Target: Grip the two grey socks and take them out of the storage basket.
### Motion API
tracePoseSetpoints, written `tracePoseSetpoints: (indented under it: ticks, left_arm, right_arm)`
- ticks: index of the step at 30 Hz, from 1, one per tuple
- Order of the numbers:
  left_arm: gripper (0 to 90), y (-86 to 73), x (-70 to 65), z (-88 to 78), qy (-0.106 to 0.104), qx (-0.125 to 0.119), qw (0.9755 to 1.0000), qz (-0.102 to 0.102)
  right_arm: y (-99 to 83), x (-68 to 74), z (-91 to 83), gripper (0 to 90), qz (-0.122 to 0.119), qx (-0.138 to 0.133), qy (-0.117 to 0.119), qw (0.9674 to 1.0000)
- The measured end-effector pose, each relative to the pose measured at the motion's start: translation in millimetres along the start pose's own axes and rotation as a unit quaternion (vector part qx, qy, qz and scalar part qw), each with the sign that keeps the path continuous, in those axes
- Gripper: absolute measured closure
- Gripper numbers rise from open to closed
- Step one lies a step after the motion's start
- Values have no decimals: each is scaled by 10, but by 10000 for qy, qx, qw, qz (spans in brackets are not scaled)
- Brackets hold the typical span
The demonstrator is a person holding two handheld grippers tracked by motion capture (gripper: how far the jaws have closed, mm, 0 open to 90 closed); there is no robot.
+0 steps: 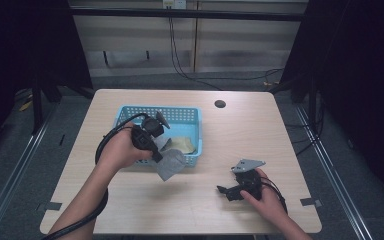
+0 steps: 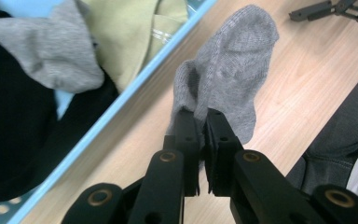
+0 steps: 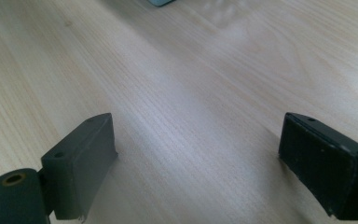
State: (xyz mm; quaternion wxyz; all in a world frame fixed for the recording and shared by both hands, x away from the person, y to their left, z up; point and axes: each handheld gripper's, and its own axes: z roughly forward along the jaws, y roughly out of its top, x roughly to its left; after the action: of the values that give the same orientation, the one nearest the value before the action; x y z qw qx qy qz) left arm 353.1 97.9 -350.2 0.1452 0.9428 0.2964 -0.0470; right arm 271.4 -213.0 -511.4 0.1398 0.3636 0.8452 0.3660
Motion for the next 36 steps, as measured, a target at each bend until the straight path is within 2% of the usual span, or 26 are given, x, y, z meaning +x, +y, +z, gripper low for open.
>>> tracePoseSetpoints:
  ticks: [8,17,26,36]
  left_arm:
    - [849,0,-126,188,-124,1,9998,134]
    - [846,17,-227,417,-260,111,9993,244]
    - [844,25,-265,649,-377,235,9986,300]
    - [834,32,-287,765,-377,297,9982,354]
  right_arm:
    - [0,0,1,104,-4,0,7,10000]
    - [0,0,0,104,-3,1,5,10000]
    - [0,1,0,104,8,8,11,10000]
    - [-1,0,-1,104,-6,14,13,10000]
